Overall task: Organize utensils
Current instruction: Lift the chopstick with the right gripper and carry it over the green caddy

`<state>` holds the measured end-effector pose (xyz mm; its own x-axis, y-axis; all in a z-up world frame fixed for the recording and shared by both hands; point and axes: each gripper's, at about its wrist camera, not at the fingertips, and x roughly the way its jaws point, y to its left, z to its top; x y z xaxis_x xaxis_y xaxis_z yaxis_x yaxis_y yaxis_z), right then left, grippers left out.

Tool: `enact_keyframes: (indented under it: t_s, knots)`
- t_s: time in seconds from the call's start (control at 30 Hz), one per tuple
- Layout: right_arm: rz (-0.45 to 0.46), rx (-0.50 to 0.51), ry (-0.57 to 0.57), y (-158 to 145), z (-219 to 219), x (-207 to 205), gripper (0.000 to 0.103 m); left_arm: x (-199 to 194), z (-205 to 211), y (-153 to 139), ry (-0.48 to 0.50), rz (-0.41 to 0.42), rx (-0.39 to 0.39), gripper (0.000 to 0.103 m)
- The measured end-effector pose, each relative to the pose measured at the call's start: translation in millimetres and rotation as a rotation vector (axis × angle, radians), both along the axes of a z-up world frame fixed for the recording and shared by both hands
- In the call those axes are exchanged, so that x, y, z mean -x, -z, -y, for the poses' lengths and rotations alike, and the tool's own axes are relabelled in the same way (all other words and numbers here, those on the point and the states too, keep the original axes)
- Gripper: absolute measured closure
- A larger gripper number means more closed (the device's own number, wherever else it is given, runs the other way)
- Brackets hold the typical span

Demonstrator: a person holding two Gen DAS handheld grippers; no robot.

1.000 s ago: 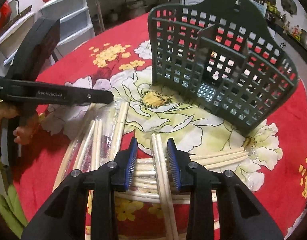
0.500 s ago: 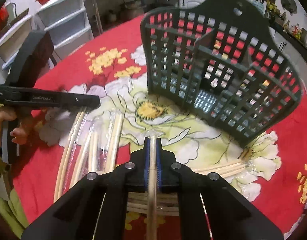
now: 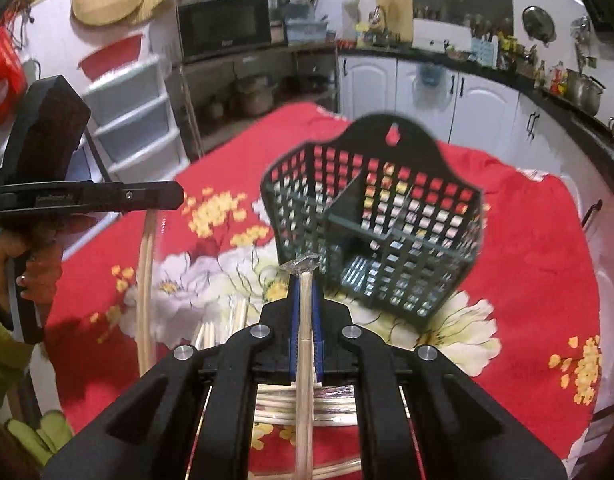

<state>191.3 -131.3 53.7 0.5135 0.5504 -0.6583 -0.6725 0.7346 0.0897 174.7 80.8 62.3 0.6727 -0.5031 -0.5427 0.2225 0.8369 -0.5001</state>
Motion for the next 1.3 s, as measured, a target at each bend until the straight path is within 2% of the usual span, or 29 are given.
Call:
enact_keyframes:
  t_s: [0.3,0.53,1.0,1.17,1.3]
  knots:
    - [0.092,-0.114,0.054,-36,25,14,0.097,-3,43,-43,0.077,0.107,-0.039,0.102]
    - [0.205,-0.208,0.102,-68,48,17,0.097,-8,57,-78,0.082,0.198,-0.055,0.102]
    - [0.376,-0.385,0.2,-124,80,-14,0.097,-36,57,-144,-0.007,0.357,-0.073,0.102]
    - [0.514,-0.395,0.214,-147,73,-18,0.097,-42,50,-165,-0.066,0.421,-0.09,0.102]
    - [0.622,-0.397,0.234,-153,69,-25,0.097,-45,47,-175,-0.109,0.478,-0.108,0.102]
